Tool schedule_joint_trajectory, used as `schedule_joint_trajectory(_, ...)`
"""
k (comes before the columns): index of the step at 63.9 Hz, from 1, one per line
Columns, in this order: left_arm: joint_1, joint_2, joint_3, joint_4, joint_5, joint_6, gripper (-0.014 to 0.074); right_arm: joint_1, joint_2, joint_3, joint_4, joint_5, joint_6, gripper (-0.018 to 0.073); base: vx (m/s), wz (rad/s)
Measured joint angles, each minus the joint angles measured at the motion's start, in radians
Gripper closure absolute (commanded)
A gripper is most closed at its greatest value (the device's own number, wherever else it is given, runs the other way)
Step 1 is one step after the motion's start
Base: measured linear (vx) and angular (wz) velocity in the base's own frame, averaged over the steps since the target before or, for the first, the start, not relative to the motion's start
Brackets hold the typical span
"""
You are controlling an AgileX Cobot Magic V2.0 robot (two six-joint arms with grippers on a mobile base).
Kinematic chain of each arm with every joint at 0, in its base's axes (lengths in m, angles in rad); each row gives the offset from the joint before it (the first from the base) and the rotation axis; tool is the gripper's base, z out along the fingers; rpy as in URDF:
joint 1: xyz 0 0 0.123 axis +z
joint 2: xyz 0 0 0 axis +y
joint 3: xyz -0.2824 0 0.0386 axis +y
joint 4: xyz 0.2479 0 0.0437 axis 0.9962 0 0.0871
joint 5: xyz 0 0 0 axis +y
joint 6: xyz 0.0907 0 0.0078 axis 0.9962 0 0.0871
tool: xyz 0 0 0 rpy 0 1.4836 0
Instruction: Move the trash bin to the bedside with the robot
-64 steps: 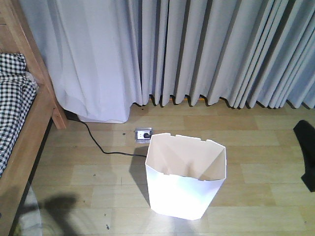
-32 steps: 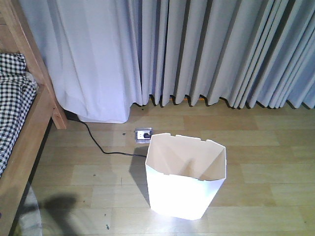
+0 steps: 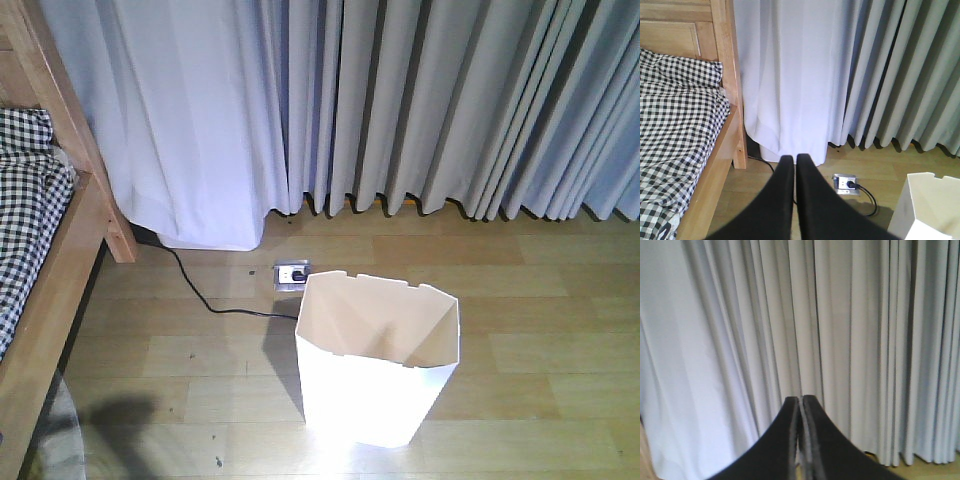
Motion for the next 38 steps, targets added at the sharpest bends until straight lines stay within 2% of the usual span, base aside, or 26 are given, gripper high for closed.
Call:
schedule_joint_trajectory(4, 0.000, 0.000, 0.000, 0.000, 0.000, 0.000, 0.0603, 0.000, -0.010, 0.000, -0.122, 0.004, 0.086, 0.0568, 0.00, 0.00)
schedule_joint_trajectory(15, 0.000, 0.000, 0.000, 0.000, 0.000, 0.000, 0.0603, 0.005, -0.052, 0.000, -0.592, 0.028, 0.512, 0.0568, 0.00, 0.00)
schedule_joint_trajectory(18, 0.000, 0.000, 0.000, 0.000, 0.000, 0.000, 0.0603, 0.024, -0.066, 0.000, -0.689, 0.029, 0.609, 0.0568, 0.00, 0.00)
schedule_joint_trajectory(21, 0.000, 0.000, 0.000, 0.000, 0.000, 0.000, 0.0603, 0.059, -0.080, 0.006, -0.775, 0.018, 0.663, 0.0568, 0.00, 0.00)
schedule_joint_trajectory(25, 0.000, 0.000, 0.000, 0.000, 0.000, 0.000, 0.0603, 0.122, -0.099, 0.029, -0.838, -0.024, 0.700, 0.0568, 0.00, 0.00)
schedule_joint_trajectory(29, 0.000, 0.000, 0.000, 0.000, 0.000, 0.000, 0.0603, 0.180, -0.123, 0.074, -0.861, -0.085, 0.707, 0.0568, 0.00, 0.00)
schedule_joint_trajectory(38, 0.000, 0.000, 0.000, 0.000, 0.000, 0.000, 0.0603, 0.201, -0.191, 0.194, -0.880, -0.172, 0.731, 0.0568, 0.00, 0.00)
